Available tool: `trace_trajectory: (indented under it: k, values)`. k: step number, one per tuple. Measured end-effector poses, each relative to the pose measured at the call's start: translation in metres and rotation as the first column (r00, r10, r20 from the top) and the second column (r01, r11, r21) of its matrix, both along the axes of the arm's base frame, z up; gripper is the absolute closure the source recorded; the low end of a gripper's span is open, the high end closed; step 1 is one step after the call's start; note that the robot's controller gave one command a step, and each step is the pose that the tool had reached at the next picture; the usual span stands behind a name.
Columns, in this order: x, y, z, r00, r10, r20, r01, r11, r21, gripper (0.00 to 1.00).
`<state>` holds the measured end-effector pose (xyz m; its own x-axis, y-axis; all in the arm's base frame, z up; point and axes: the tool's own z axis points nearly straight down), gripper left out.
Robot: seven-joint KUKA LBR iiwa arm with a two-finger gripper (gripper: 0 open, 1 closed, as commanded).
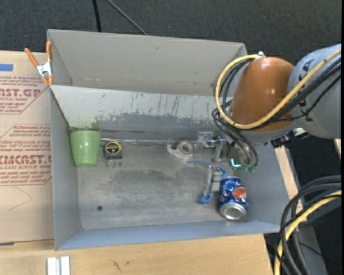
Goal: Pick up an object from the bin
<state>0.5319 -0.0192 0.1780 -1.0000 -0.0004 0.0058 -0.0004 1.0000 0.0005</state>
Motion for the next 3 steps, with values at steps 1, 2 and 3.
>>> trace_trajectory:
  k: [1,2,3]
  values:
    - [0.004,-0.044,-0.084,0.915,0.404,0.002,-0.404,0.915,0.001,0.00]
    - [0.006,-0.044,-0.082,0.915,0.403,0.007,-0.403,0.915,0.000,1.00]
    - [-0.001,-0.031,0.033,0.911,0.411,0.015,-0.411,0.912,-0.005,1.00]
